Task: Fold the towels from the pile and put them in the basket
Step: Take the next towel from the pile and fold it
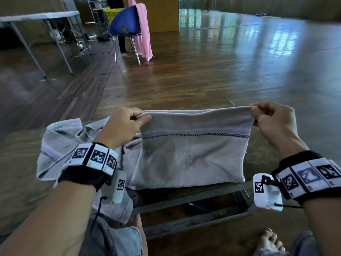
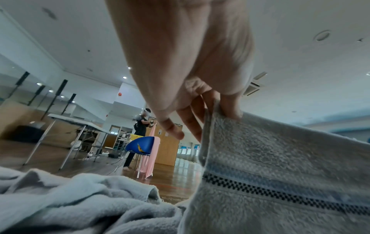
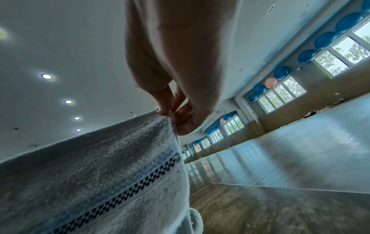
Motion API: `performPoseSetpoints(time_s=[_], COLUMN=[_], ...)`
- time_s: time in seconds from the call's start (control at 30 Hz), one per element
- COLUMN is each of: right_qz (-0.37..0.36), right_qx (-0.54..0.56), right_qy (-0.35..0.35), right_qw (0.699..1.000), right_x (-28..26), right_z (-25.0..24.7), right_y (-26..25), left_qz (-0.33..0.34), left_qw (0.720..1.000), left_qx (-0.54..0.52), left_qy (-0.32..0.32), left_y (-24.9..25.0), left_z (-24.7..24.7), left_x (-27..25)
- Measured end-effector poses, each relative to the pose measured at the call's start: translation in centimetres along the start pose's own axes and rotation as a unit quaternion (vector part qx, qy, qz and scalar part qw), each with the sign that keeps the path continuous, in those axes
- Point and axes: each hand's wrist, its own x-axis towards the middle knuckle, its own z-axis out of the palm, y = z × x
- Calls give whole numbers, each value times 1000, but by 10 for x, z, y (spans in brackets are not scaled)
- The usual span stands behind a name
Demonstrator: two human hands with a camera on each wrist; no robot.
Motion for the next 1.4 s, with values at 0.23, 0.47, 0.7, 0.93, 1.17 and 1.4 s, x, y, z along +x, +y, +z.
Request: performPoseSetpoints(time_s=[0.23, 0.47, 0.7, 0.93, 1.17, 1.4], right_qz=[4, 22, 30, 45, 39, -49], right_qx=[2, -5, -24, -70, 50, 94], right_qy=[0, 0, 0, -3, -55, -73], right_qw=[1000, 1000, 999, 997, 996, 992], right_x=[-9, -13, -12, -11, -13, 14], right_z=[0, -4, -12, -12, -8, -36], right_y=[-4, 0, 2, 8, -34, -135], left_qz=[-15, -11, -38, -62, -53, 25], left_qw=[995, 992, 993, 992, 980, 970], left_qx=[-70, -99, -86, -78, -135, -118], left_qy=[75, 74, 66, 78, 136, 212], left_y=[-4, -4, 0, 1, 30, 92], left_z=[-3, 0, 2, 4, -19, -65], left_x=[-10, -9, -7, -6, 6, 35])
